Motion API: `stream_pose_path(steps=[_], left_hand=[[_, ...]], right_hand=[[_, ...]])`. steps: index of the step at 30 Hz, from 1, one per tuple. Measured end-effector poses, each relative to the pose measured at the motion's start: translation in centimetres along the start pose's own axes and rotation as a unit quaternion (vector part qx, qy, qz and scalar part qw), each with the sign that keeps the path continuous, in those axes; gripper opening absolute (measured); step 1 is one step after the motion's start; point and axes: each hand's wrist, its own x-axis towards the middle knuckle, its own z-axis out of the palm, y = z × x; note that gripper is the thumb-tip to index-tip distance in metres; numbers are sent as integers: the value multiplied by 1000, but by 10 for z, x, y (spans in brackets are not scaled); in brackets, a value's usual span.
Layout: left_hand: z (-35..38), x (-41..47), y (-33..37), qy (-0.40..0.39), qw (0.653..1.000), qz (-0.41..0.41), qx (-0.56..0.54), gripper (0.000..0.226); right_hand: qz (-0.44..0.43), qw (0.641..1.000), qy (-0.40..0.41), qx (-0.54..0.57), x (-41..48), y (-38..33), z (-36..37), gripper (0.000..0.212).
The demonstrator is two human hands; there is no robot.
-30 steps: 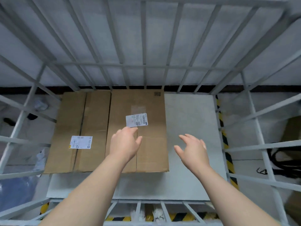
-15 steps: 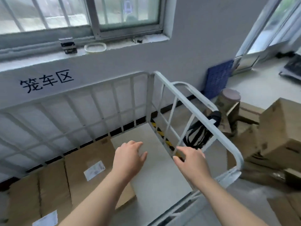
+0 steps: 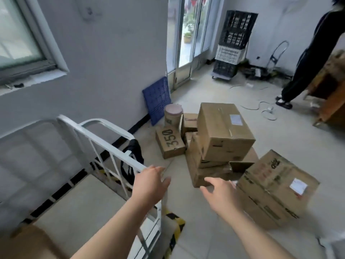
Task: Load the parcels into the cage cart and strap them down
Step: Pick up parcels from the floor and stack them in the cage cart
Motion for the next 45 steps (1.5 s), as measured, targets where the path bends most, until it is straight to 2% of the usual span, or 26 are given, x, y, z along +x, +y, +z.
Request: stream_pose_path(steps=[7, 15, 20, 24, 29, 35, 39, 45], left_hand=[[58, 74, 121, -34, 998, 31, -33, 49], [99, 173, 184, -74, 995, 25, -57, 48], [119, 262, 209, -96, 993, 24, -57, 52], [135, 326, 222, -130, 989, -2, -68, 52], [162, 392, 236, -167, 984, -37, -46, 58], [201, 446, 248, -205, 974, -95, -25, 68], [234, 475, 253, -205, 966, -156, -13, 66], [274, 498, 250, -210, 957, -199, -28, 76]], right_hand=[[72, 997, 21, 10, 67, 121, -50, 42], [118, 992, 28, 32, 161, 185, -72, 45], [135, 990, 39, 24, 244, 206, -84, 43], [162, 986, 13, 40, 302, 223, -88, 46], [146, 988, -11, 53, 370, 251, -86, 50], [149, 986, -62, 45, 446, 292, -71, 56], [148, 981, -107, 60, 499, 321, -51, 63], [136, 976, -171, -2, 546, 350, -19, 74]])
